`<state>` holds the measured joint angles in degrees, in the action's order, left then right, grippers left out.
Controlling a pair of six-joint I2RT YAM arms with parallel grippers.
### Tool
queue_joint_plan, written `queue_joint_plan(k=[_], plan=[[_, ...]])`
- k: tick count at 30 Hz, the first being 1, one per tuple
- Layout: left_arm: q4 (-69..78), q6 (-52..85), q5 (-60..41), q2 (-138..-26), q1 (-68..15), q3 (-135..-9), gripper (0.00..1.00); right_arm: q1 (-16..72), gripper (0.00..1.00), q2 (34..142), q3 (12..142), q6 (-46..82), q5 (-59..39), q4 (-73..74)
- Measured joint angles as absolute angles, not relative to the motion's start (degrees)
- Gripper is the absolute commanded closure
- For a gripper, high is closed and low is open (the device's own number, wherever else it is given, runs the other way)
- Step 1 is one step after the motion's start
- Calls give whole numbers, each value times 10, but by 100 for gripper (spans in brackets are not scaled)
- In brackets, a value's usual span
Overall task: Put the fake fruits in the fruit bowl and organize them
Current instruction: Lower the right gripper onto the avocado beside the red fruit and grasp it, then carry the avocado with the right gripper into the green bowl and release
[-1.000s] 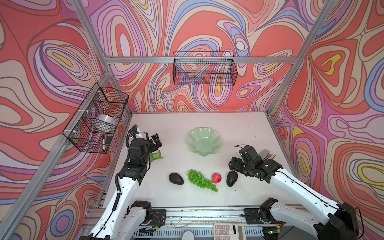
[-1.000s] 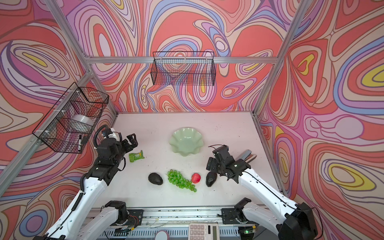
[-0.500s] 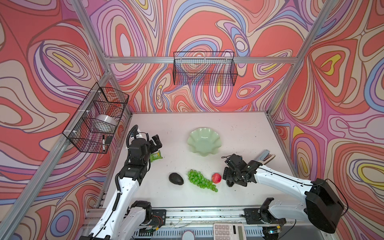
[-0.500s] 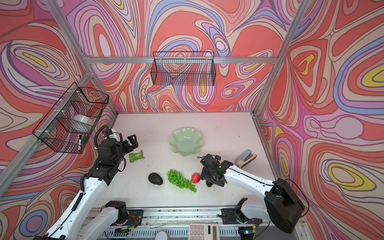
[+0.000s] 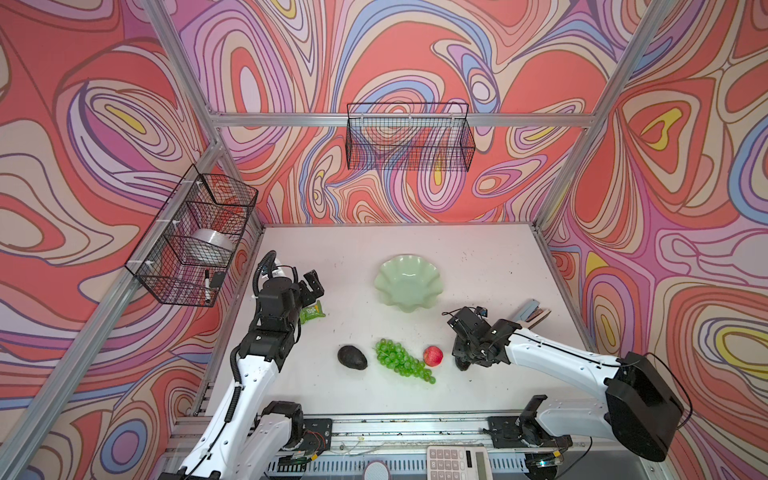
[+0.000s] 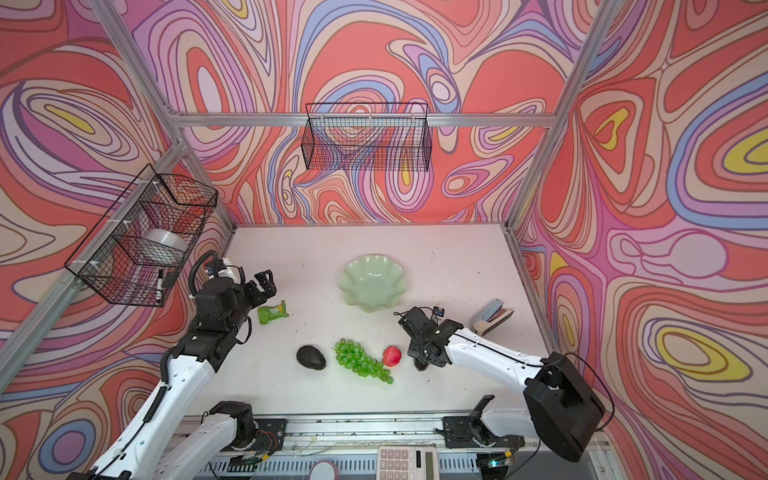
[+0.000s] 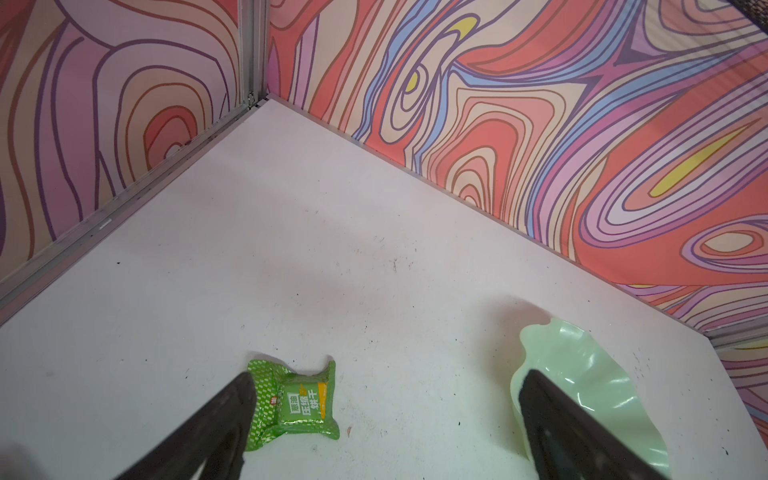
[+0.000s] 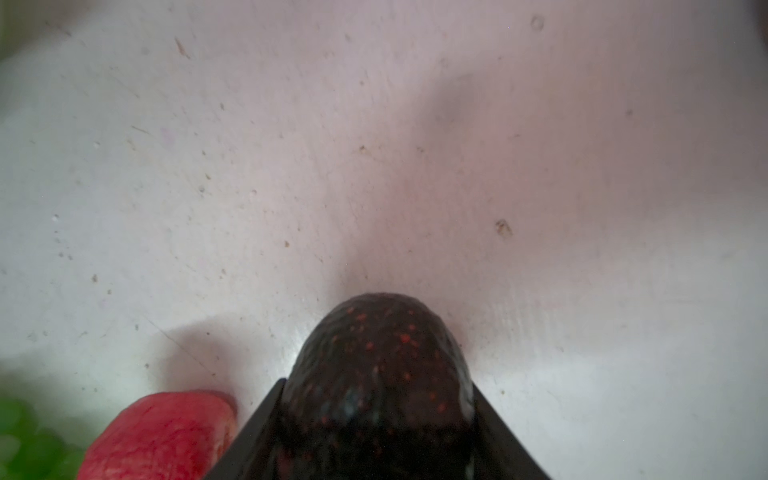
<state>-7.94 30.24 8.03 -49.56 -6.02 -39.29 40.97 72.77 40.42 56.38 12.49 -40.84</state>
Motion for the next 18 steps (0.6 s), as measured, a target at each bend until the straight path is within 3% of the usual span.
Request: queue_joint_plan(k=[8,18], plan=[[-88,303,92,-485,-60,-392,1,410,53,746,596,462,194,-424],[-145,314,96,-465,-60,-392,1,401,55,1011,862,296,168,-331]])
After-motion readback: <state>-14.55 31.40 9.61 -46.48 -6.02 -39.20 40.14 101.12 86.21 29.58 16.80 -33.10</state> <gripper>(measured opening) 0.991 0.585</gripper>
